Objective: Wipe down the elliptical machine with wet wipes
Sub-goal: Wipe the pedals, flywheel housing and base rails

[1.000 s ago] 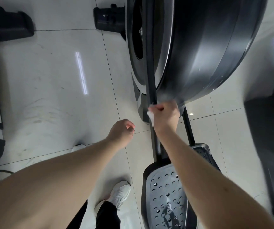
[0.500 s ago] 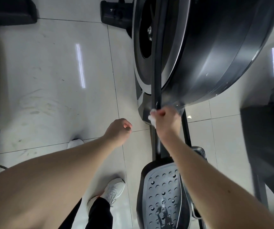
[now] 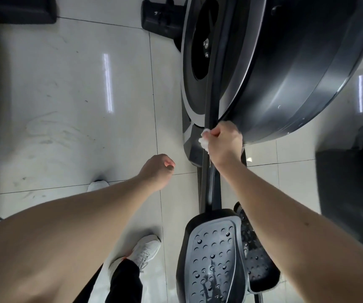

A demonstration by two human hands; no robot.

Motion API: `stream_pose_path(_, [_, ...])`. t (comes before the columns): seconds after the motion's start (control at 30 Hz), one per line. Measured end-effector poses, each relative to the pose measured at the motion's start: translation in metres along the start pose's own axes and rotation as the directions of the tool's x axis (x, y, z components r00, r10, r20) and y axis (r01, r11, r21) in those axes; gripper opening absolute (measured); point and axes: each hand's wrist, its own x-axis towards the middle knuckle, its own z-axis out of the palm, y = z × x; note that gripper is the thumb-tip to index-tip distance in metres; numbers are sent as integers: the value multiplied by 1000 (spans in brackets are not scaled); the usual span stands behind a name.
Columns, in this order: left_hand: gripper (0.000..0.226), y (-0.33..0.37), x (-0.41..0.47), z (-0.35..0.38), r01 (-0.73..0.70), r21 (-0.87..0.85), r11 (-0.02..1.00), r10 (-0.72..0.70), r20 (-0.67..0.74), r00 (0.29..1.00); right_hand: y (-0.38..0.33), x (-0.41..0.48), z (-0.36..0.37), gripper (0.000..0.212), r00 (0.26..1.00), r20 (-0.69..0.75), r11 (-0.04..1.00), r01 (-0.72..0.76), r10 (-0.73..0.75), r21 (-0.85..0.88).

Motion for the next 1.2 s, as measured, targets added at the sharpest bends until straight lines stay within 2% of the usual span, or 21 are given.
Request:
stream_pose_path(0.1, [20,0,0,1,3,-5,1000,-3,-2,1000,4,-15,2,26,999,-24,999,-30,31,24])
stream_pose_path(0.27, [23,-7,-5,2,11,14,1000,-11,13,1000,59,-90,8,26,975,144,986,-160,166,-57])
stream_pose_path(0.37, [22,-8,-6,-2,39,-2,999,-39,2,999,38,-66,0,24,985,150,992,-74,89,-105])
stream_pose_path(0.47, [18,-9,-4,-4,46,9,999,-46,-1,999,-3,-20,-10,25,998,59,998,-26,29,-57])
stream_pose_path(0.57, [15,-11,-3,-3,30,43,999,-30,-7,1000,-5,-16,-9,22,998,-4,998,-59,59,1])
stream_pose_path(0.73, [14,-11,1,3,15,58,998,-17,32,999,57,-86,4,27,976,149,987,-149,157,-63])
stream_pose_path(0.8, [16,-6,-1,5,15,47,999,-16,30,999,54,-78,3,26,979,154,990,-124,133,-65])
stream_pose_path(0.93, [19,-4,6,4,26,25,999,-26,-1,1000,-1,-3,-6,22,999,-6,999,-36,36,4])
stream_pose_path(1.03, [21,-6,9,3,15,67,998,-16,10,1000,-23,16,-12,21,998,-64,995,-6,13,101])
stream_pose_path(1.2, [15,-11,8,6,4,119,993,-10,44,999,29,-57,9,23,982,23,979,-188,186,85])
